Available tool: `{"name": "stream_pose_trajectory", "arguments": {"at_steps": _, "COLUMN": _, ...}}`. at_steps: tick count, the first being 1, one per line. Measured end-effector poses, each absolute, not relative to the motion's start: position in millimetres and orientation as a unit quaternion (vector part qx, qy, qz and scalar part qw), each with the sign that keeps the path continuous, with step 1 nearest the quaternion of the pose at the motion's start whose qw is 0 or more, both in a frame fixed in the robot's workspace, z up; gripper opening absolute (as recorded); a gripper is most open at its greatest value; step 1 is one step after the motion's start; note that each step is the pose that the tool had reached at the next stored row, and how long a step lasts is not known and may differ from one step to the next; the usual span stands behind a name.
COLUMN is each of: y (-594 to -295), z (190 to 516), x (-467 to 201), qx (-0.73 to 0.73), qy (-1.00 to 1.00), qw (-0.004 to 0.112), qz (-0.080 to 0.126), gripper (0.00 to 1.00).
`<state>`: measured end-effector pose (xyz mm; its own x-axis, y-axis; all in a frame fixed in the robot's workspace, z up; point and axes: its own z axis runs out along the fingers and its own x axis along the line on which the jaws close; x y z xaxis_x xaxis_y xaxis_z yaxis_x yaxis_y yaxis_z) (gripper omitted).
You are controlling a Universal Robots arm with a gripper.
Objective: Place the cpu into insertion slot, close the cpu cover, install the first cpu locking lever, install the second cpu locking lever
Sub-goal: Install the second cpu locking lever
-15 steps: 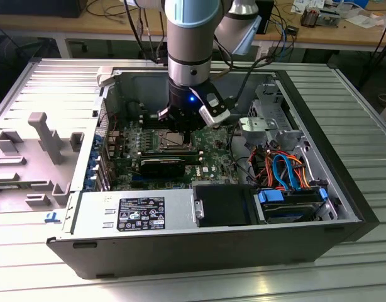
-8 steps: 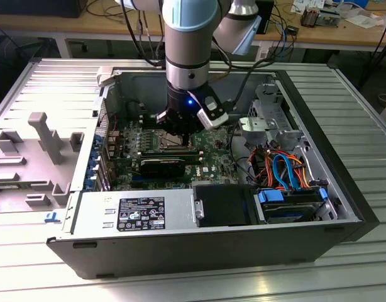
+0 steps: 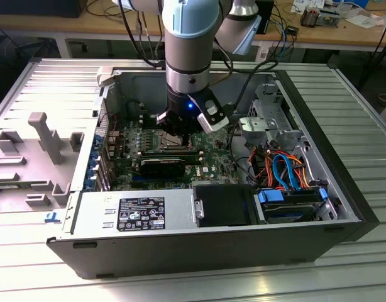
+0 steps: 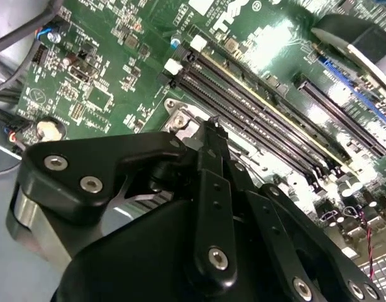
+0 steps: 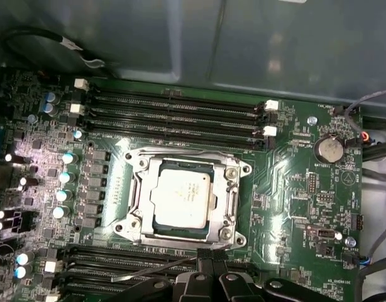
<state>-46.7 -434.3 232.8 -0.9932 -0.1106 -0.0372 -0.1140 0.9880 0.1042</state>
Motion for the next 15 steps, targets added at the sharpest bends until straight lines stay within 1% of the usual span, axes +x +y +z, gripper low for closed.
{"name": "stream_pose_trajectory", "arguments": {"at_steps": 9, "y": -456.3, "z": 231.9, "x": -48.3, "qx": -0.056, "qy": 0.996, "qw": 0.017, "qz": 0.074, "gripper": 0.11}}
{"name": "stream_pose_trajectory", "arguments": {"at_steps": 11, "y": -460.0, "z": 231.7, "x": -48.3, "qx": -0.056, "qy": 0.995, "qw": 0.017, "qz": 0.081, "gripper": 0.11}}
{"name": "stream_pose_trajectory", "arguments": {"at_steps": 15, "y": -462.9, "z": 230.8, "x": -48.4, "qx": -0.056, "qy": 0.994, "qw": 0.018, "qz": 0.087, "gripper": 0.11}}
